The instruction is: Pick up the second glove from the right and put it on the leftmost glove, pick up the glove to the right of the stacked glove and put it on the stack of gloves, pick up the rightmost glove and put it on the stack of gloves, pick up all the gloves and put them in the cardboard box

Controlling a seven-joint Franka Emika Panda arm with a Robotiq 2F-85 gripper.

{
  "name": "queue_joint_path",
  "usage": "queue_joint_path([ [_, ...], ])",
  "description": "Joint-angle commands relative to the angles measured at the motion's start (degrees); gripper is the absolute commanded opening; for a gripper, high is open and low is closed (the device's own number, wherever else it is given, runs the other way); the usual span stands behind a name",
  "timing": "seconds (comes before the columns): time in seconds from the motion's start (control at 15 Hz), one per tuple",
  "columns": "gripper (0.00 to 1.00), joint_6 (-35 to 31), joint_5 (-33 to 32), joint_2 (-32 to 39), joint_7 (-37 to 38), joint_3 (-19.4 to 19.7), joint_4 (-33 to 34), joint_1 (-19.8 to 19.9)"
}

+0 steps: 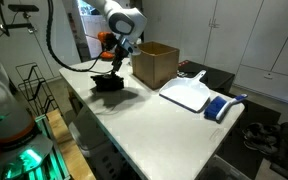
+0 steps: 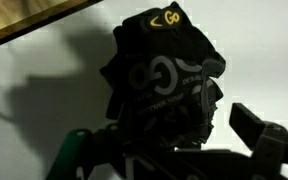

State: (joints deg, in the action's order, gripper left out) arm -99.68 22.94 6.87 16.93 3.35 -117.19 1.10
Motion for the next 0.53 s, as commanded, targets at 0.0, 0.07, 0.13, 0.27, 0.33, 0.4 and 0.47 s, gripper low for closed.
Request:
queue_joint_path([
  [0.0, 1.00, 0.9, -2.2, 1.3, -3.2, -0.7, -1.0, 0.0],
  [0.07, 1.00, 0.4, -2.9, 1.0, -5.1, -0.8, -2.0, 0.0],
  [0.13, 1.00, -0.2, -3.4, 0.7, -6.7, -0.8, -3.0, 0.1],
  [0.27, 1.00, -1.8, -3.9, -0.6, -10.3, -1.0, -5.6, 0.1],
  [0.33, 1.00, -2.5, -4.5, -1.4, -12.0, -1.0, -6.5, 0.1],
  [0.4, 1.00, -3.3, -4.9, -2.3, -13.5, -1.0, -7.6, 0.1],
  [0.47, 1.00, -3.8, -5.5, -3.1, -14.7, -1.1, -8.6, 0.0],
])
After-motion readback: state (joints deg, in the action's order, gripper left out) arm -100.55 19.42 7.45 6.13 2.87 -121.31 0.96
